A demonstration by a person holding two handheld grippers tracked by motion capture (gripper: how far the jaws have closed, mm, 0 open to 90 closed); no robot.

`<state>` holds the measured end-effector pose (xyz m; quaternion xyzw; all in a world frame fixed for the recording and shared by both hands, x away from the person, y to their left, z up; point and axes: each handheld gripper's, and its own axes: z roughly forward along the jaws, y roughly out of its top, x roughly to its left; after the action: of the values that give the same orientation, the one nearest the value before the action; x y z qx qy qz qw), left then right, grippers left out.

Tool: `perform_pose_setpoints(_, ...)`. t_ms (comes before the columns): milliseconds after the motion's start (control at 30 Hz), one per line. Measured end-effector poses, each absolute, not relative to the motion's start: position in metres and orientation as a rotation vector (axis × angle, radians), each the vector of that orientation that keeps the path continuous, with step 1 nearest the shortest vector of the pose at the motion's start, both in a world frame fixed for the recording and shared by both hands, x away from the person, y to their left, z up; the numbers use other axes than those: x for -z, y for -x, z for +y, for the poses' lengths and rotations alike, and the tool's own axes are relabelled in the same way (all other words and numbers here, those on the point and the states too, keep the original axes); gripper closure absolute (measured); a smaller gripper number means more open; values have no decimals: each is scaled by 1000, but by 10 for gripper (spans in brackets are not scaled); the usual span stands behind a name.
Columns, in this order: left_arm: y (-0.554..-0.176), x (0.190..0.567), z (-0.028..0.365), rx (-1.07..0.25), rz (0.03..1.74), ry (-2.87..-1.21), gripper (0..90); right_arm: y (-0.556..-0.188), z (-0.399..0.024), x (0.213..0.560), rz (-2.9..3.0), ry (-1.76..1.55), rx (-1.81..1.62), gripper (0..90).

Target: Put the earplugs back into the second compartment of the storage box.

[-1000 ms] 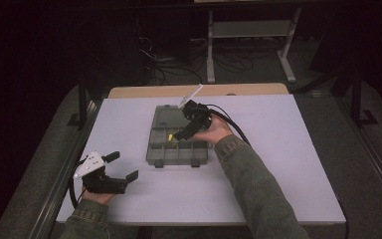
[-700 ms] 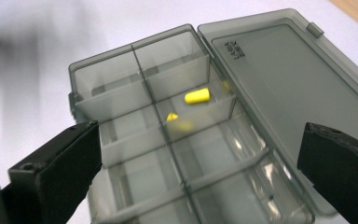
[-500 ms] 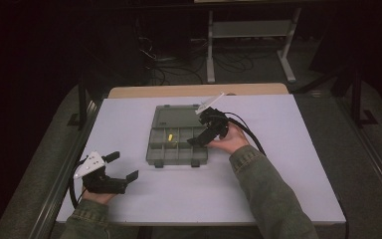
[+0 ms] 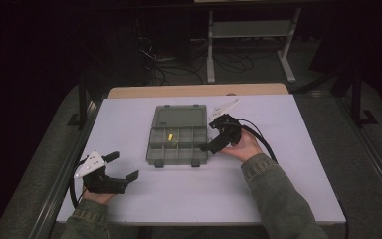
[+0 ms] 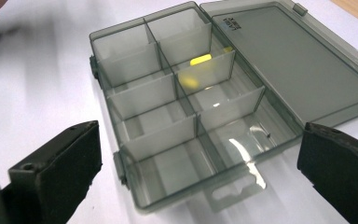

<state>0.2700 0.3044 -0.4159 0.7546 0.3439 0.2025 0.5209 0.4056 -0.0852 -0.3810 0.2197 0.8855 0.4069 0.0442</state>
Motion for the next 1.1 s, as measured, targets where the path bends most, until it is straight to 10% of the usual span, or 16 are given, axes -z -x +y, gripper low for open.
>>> perform_pose_setpoints(1100, -269, 415, 303, -488, 815, -1811, 0, -335, -192, 397, 2428, -840, -1386, 0)
